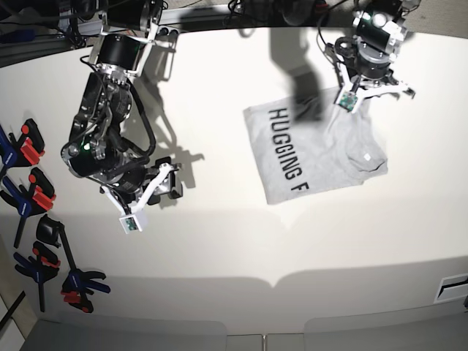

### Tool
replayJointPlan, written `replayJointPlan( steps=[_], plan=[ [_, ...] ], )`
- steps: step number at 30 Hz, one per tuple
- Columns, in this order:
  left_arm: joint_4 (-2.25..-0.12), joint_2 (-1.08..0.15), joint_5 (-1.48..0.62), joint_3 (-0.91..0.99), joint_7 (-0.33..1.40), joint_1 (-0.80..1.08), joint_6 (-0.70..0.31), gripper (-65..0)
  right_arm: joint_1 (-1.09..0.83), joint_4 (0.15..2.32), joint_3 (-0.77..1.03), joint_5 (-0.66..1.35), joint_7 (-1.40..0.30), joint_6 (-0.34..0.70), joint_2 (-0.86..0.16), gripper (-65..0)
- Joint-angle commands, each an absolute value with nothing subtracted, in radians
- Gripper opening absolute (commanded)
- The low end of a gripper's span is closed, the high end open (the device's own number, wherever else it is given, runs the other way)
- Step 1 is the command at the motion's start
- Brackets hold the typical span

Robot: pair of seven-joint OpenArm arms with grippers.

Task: Fold the T-shirt properly
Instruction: 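Tuck and flatten the shirt corner with the left gripper, then grasp the folded shirt with both grippers and rotate it on the table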

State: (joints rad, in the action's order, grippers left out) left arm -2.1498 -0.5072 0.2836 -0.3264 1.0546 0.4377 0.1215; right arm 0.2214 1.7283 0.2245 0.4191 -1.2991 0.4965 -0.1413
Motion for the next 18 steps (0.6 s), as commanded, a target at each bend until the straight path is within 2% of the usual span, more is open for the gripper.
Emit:
replayJointPlan(
  steps=[1, 7, 11, 13, 15, 18],
  plan=[
    [-2.149, -0.513, 0.322, -0.322, 1.047, 0.437, 0.156, -65.0, 0.247, 1.746, 0.226, 0.431, -1.276, 0.501, -0.146, -35.1],
    [-2.109, -0.513, 0.327, -0.322, 1.052, 0.438, 0.216, -65.0, 0.247, 1.746, 0.226, 0.483, -1.277, 0.501, -0.146, -35.1],
    [-2.109, -0.513, 0.324, -0.322, 1.051, 0.437, 0.221, -65.0, 0.247, 1.746, 0.222, 0.558, -1.276, 0.511, -0.141, -35.1],
    [-2.109, -0.513, 0.348, -0.322, 1.06, 0.434, 0.221, -54.5, 0.247, 1.745, 0.221, 0.585, -1.272, 0.545, -0.134, -35.1],
    [-2.112, -0.513, 0.425, -0.322, 1.116, 0.429, 0.222, -47.2, 0.246, 1.745, 0.221, 0.587, -1.251, 0.582, -0.115, -35.1],
    [-2.139, -0.513, 0.61, -0.322, 1.277, 0.424, 0.24, -44.6, 0.246, 1.74, 0.218, 0.585, -1.18, 0.601, -0.082, -35.1]
  ],
)
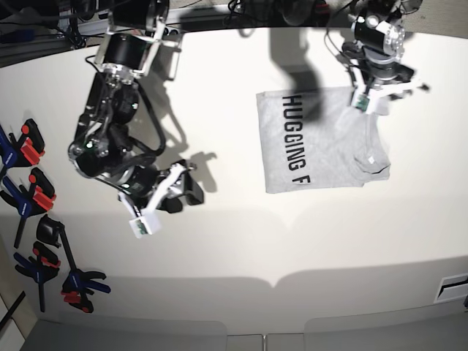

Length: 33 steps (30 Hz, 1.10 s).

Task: Fold the T-shirt properly
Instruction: 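Grasp the folded shirt with both grippers and rotate it on the table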

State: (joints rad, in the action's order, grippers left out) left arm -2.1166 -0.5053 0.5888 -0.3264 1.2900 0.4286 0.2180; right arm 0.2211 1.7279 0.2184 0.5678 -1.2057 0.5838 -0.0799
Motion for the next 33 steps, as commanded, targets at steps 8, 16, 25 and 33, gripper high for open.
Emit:
replayJointPlan(
  steps=[8, 16, 25, 33],
  plan=[
    [-2.278, -0.513, 0.796, -0.322, 1.285, 0.424, 0.487, -44.6, 0.274, 1.587, 0.01, 0.429, -1.019, 0.626, 0.028, -35.2],
    [-2.316, -0.502, 0.25, -0.322, 0.964, 0.424, 0.4, -44.6, 0.377, 1.2, -0.178, 0.334, -0.845, 0.625, 0.095, -35.2],
    [-2.177, -0.379, 0.202, -0.322, 0.841, 0.413, 0.336, -44.7, 0.451, 0.923, -0.181, 0.163, -0.795, 0.62, 0.107, -35.4],
    [-1.814, -0.299, 0.309, -0.322, 0.78, 0.353, 0.336, -44.7, 0.424, 0.962, -0.181, 0.282, -0.875, 0.622, 0.038, -35.8]
  ],
)
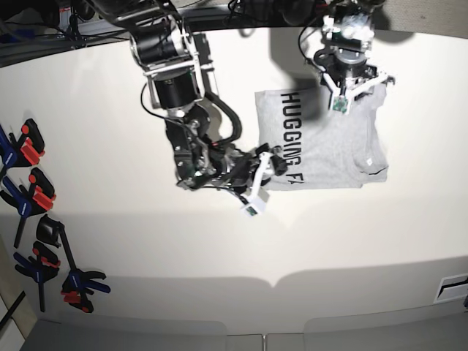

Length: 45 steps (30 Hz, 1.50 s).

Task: Fold the T-shirt properly
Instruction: 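Grasp the folded shirt with both grippers and rotate it on the table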

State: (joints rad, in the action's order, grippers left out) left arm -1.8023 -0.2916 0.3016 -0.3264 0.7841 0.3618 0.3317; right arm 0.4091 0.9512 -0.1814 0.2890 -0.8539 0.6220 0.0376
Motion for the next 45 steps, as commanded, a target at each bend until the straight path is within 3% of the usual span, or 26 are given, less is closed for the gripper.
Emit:
replayJointPlan(
  steps=[1, 7, 17, 25, 29, 32, 35, 38, 41, 45],
  plan=[
    [-1.782, -0.3, 0.327, -0.322, 0.78, 0.33, 0.336, -44.7, 0.416, 0.978, -0.181, 0.29, -0.885, 0.622, 0.035, -35.8],
    [-1.657, -0.33, 0.438, -0.322, 0.796, 0.206, 0.34, -44.7, 0.308, 1.155, -0.183, 0.382, -0.952, 0.684, 0.025, -35.8],
    [-1.65, -0.48, 0.436, -0.322, 0.731, 0.084, 0.344, -44.7, -0.016, 1.529, -0.183, 0.477, -1.032, 0.685, 0.035, -35.8],
    [-1.649, -0.487, 0.306, -0.322, 0.674, 0.017, 0.343, -44.7, -0.119, 1.639, -0.216, 0.475, -1.032, 0.685, 0.091, -35.8],
    [-1.65, -0.488, 0.403, -0.322, 0.78, -0.009, 0.348, -44.7, -0.11, 1.682, -0.215, 0.436, -1.029, 0.682, 0.091, -35.8],
    [-1.651, -0.489, 0.508, -0.322, 0.876, -0.015, 0.414, -44.7, -0.101, 1.73, -0.181, 0.367, -1.008, 0.678, 0.091, -35.8],
    [-1.65, -0.488, 0.472, -0.322, 0.917, -0.012, 0.423, -44.7, -0.072, 1.729, -0.128, 0.278, -0.896, 0.643, 0.088, -35.8],
    [-1.65, -0.488, 0.29, -0.322, 0.896, -0.011, 0.413, -44.7, -0.019, 1.675, -0.096, 0.182, -0.829, 0.562, 0.088, -35.8],
    [-1.646, -0.485, 0.114, -0.322, 0.847, -0.011, 0.309, -44.7, 0.046, 1.553, -0.1, 0.148, -0.83, 0.546, 0.089, -35.8],
    [-1.636, -0.457, 0.042, -0.322, 0.82, -0.012, 0.209, -44.7, 0.114, 1.37, -0.157, 0.153, -0.886, 0.545, 0.089, -35.8]
  ],
)
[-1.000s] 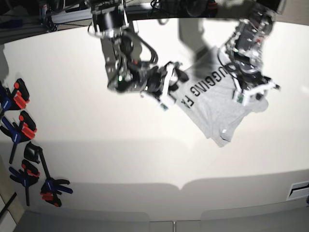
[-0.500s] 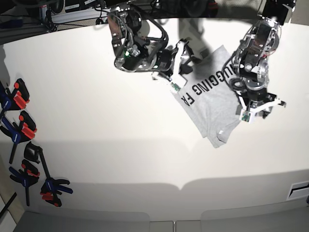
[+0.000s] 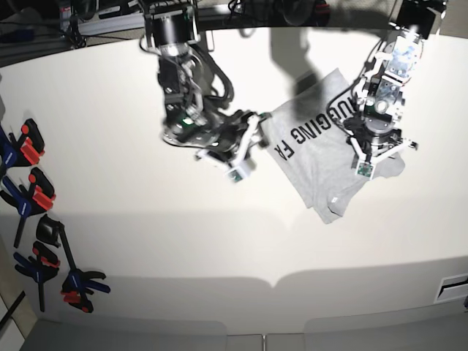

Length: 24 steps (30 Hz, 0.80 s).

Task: Fold the T-shirt properly
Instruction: 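Grasp the folded shirt with both grippers and rotate it on the table, then release the shirt and raise both grippers away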

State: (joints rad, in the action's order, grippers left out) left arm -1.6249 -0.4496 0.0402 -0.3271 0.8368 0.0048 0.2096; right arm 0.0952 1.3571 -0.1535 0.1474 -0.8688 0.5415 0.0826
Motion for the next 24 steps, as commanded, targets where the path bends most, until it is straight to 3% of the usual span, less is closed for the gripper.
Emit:
replayJointPlan(
  steps=[1, 9, 19, 21, 24],
  plan=[
    [-1.627, -0.449, 0.044, -0.322, 0.799, -0.012, 0.201, -44.7, 0.12, 1.342, -0.184, 0.162, -0.914, 0.545, 0.089, -35.8],
    [-1.512, -0.413, 0.056, -0.322, 0.687, -0.028, 0.08, -44.7, 0.036, 1.409, -0.392, 0.185, -0.945, 0.499, 0.089, -35.8],
    [-1.505, -0.414, 0.141, -0.322, 0.739, -0.094, 0.085, -44.7, 0.005, 1.473, -0.386, 0.058, -0.947, 0.448, 0.089, -35.8],
    [-1.505, -0.414, 0.141, -0.322, 0.744, -0.104, 0.132, -44.7, 0.005, 1.486, -0.355, 0.055, -0.947, 0.448, 0.089, -35.8],
    [-1.541, -0.416, 0.141, -0.321, 0.834, -0.128, 0.281, -44.7, 0.005, 1.527, -0.308, 0.055, -0.955, 0.448, 0.088, -35.8]
  ],
)
